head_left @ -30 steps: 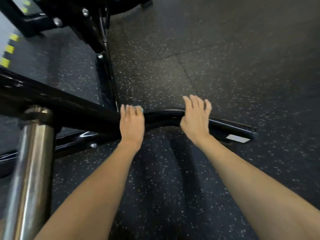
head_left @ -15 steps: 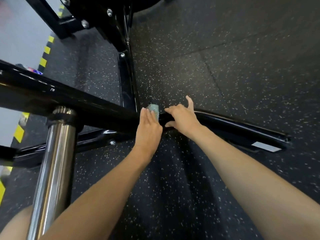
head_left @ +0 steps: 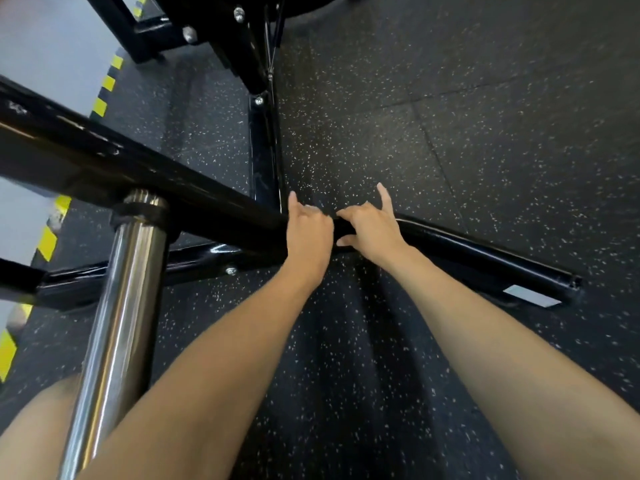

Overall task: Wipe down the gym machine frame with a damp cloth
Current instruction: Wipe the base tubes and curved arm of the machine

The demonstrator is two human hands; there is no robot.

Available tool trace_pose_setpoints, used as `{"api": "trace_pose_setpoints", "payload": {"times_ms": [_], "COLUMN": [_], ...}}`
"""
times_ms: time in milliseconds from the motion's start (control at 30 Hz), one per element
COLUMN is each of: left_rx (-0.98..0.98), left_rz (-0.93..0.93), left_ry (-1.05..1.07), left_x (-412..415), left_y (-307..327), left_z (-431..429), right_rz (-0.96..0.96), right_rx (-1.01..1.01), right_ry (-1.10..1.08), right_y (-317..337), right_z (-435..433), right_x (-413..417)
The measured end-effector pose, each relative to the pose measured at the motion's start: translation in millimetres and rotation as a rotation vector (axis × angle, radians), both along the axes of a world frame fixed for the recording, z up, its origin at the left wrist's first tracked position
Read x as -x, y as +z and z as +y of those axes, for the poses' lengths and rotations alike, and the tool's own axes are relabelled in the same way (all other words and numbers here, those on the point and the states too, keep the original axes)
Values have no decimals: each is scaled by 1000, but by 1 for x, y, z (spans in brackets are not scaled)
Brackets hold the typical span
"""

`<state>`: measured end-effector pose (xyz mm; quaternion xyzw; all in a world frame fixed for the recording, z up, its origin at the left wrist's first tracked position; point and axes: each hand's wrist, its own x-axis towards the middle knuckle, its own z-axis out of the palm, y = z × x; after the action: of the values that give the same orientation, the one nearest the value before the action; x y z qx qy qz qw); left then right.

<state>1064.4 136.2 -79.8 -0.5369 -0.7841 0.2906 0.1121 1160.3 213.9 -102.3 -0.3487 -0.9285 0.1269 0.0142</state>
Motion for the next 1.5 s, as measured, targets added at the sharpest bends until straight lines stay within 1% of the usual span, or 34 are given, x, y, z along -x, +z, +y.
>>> {"api": "trace_pose_setpoints", "payload": {"times_ms": [33, 100, 167, 267, 333, 367, 433, 533, 600, 633, 667, 733, 800, 833, 900, 967, 1067, 1167, 1233, 1300, 1333, 1367, 1400, 1500], "left_rx": [-22, -94, -144, -222, -300, -386, -461, -515, -526, -494, -450, -320, -282, -296, -293, -176, -115, -96, -83, 6, 76, 102, 75, -23], "left_rz": [18, 103, 93, 8, -102, -154, -294, -385, -485, -495, -476, -419, -386, -369, -351, -268, -206, -264, -184, 25, 107, 145, 142, 19], "left_ry": [7, -94, -117, -103, -64, -89, -132, -220, -299, -363, -428, -484, -490, -484, -397, -278, -59, -21, -47, -221, -246, -219, -213, -60], "left_x": [-2, -8, -9, -19, -22, -23, -25, -25, -24, -23, -20, -7, 10, 15, 24, 20, 7, 8, 5, -6, -8, -6, -1, 0], "left_y": [-3, -16, -29, -47, -52, -56, -55, -50, -47, -48, -47, -41, -35, -29, -22, -12, 2, 17, 10, -4, -10, -5, -3, 1], "left_z": [-7, -26, -38, -47, -52, -49, -37, -22, -18, -16, -14, -16, -22, -25, -34, -38, -13, 5, -15, -41, -46, -37, -23, -4], "right_rz": [-7, -33, -37, -34, -14, 9, 18, -54, -89, -112, -143, -202, -238, -251, -273, -254, -265, -254, -259, -269, -279, -274, -262, -271], "right_rx": [1, -18, -18, -24, 21, 67, 146, 98, 70, 55, 31, -20, -42, -44, -29, -32, -34, -52, -77, -94, -91, -95, -97, -80], "right_ry": [12, 23, 21, 21, 14, 8, 27, 51, -21, -64, -88, -87, -68, -63, -48, -47, -32, -26, -5, -6, -8, -8, -14, -33], "right_y": [1, 5, 5, 4, 4, 4, 5, 4, 1, 0, -1, -1, -1, -1, -1, 1, 2, 1, 3, 5, 5, 4, 3, 2], "right_z": [1, 1, 0, -1, 0, 3, 11, 21, 18, 16, 13, 11, 10, 9, 9, 12, 15, 18, 15, 15, 14, 15, 15, 13], "right_x": [1, 2, 2, 1, 1, 0, -4, -10, -11, -11, -11, -9, -8, -9, -10, -10, -10, -12, -12, -10, -11, -10, -9, -12]}}
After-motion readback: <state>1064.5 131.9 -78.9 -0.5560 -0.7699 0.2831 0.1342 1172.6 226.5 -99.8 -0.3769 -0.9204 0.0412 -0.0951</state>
